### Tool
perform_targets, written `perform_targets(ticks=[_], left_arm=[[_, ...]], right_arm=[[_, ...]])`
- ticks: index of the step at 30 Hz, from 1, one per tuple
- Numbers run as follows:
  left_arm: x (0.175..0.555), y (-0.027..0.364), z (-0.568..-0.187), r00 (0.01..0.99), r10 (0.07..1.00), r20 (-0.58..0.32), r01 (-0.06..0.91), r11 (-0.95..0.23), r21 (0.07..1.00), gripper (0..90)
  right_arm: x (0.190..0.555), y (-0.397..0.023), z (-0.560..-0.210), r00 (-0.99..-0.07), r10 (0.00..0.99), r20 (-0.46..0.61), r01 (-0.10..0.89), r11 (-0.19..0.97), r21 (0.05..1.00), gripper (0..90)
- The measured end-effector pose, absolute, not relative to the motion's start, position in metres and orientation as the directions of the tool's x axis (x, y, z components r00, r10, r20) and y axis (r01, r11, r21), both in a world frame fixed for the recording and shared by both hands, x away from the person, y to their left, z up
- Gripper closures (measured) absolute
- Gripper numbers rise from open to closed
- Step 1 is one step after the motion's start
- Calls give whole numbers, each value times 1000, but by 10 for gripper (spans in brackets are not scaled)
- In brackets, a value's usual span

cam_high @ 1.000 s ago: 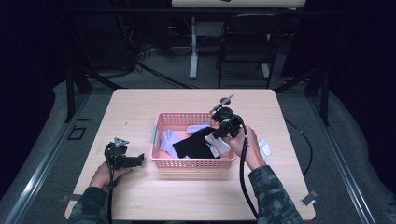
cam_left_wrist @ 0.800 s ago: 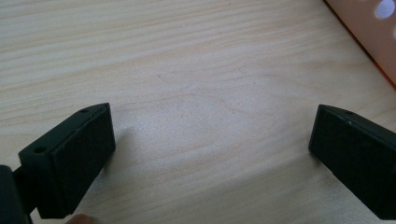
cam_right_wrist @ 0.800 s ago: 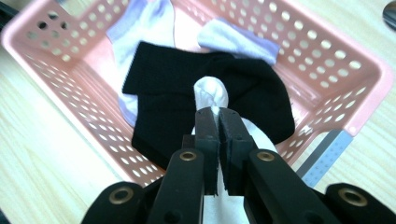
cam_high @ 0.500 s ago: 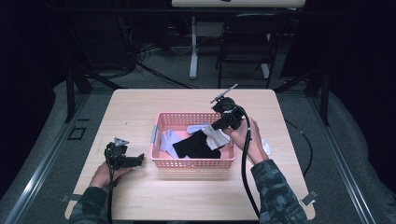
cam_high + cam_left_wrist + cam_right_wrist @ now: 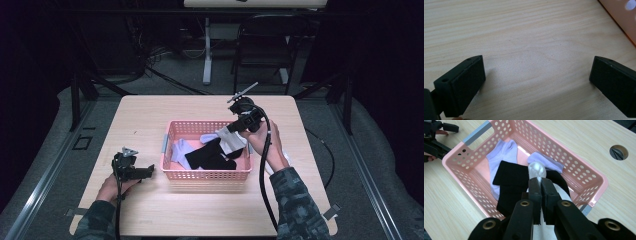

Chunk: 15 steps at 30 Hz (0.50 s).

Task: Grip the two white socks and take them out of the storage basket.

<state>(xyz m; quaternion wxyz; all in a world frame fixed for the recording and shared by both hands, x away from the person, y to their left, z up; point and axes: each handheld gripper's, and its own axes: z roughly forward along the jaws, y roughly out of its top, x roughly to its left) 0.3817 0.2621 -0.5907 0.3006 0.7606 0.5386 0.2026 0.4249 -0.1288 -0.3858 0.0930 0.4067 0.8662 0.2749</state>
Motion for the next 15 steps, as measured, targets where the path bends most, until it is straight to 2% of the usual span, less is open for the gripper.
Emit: perform_targets(ticks=[15], left_arm=[[382, 262, -591, 338, 941, -18, 699, -238, 674, 0]], right_arm=[[417, -149, -363, -623, 781, 51, 649, 479, 591, 875]])
